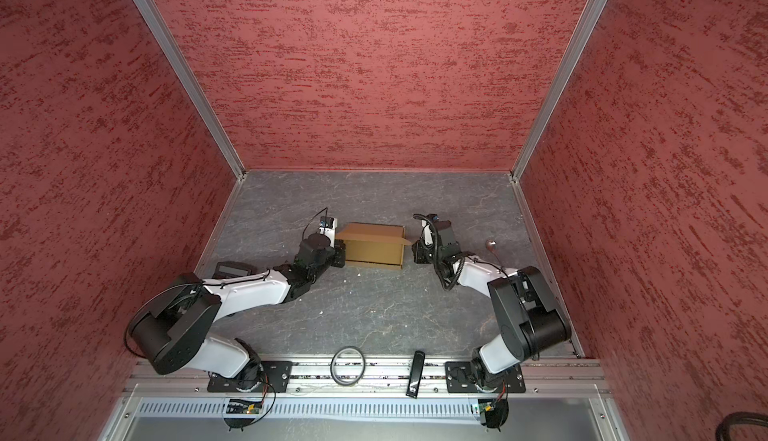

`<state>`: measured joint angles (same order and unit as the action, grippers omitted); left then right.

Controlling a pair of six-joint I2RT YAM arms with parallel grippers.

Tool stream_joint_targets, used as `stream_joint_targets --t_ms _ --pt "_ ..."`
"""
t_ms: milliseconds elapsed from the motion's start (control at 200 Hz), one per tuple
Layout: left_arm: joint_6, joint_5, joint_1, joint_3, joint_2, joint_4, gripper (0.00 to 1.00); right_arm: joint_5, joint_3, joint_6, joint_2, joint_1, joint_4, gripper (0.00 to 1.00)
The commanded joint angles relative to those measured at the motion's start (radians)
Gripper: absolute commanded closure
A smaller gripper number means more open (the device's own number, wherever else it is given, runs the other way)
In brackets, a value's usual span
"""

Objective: Fold the paper box

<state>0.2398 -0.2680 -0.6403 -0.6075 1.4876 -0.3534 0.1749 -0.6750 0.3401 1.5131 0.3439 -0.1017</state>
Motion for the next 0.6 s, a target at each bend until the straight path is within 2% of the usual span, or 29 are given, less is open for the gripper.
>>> stream_joint_targets --t_ms 0,105,245,436,506,596 --pt "0.019 -0.007 -0.011 0.014 0.02 0.011 0.94 -0.103 0.012 0.012 -0.079 -0.003 0.057 0.74" --pt "0.024 -0.013 -0.02 0.02 0.014 0.012 0.91 -0.152 0.001 0.035 -0.169 -0.01 0.106 0.69" --pt "0.031 -0.024 -0.033 0.031 -0.001 0.009 0.88 -0.181 -0.056 0.074 -0.267 -0.018 0.182 0.58" --pt "0.038 -0.037 -0.043 0.044 -0.017 0.004 0.79 -0.063 -0.179 0.136 -0.257 -0.017 0.244 0.44" --pt "0.045 -0.043 -0.048 0.048 -0.021 0.001 0.74 -0.012 -0.204 0.152 -0.224 -0.014 0.24 0.41" --pt "0.052 -0.055 -0.059 0.058 -0.034 -0.002 0.68 -0.012 -0.218 0.154 -0.186 -0.006 0.247 0.39"
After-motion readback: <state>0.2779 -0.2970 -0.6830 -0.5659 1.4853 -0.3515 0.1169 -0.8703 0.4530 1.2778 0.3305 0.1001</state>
